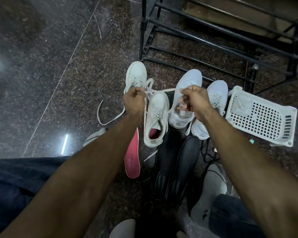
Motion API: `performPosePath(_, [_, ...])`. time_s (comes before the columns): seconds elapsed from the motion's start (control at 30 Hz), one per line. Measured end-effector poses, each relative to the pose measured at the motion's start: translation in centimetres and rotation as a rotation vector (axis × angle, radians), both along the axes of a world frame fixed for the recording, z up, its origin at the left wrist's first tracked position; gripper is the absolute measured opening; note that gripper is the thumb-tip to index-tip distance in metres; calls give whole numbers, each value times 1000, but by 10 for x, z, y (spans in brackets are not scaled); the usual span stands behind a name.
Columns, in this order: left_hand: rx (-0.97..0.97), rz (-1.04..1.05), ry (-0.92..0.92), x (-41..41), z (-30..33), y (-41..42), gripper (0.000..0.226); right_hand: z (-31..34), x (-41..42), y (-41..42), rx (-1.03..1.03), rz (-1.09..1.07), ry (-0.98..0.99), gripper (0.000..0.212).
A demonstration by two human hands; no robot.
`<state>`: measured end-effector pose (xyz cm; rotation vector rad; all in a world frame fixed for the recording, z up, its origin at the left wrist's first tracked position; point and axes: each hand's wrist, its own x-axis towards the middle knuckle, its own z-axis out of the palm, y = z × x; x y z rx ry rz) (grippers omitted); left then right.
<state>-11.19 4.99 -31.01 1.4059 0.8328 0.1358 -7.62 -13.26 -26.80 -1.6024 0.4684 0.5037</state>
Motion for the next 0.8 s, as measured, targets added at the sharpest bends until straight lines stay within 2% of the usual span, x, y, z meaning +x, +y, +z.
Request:
performPosePath(0.17, [117, 8, -5, 11, 6, 3, 18, -22, -17, 10, -230, -65, -37, 25])
performPosePath(0.3, [69, 45, 22, 7, 10, 5, 25, -26, -23, 5, -204, -311, 9, 28])
performPosePath(0.4, [104, 9, 47, 5, 7, 13, 18, -24, -23, -2, -202, -168, -16, 23])
performPosePath(0.5, [135, -39, 16, 7, 5, 15, 27, -13, -22, 1, -162, 12, -81, 24])
performPosePath(0.63, [100, -91, -68, 14, 17, 10, 30, 0, -14, 9, -31, -124, -133, 16])
performPosePath(0.7, [202, -222, -66, 15, 16, 7, 28, -4, -15, 12, -206, -48, -203, 8])
performPosePath(0.73, [321, -333, -22, 14, 16, 6, 28, -10, -19, 13, -380, 62, -237, 19])
performPosePath(0.8, [629, -596, 114, 4, 8, 6, 48, -19, -40, 16, -739, 303, -294, 49])
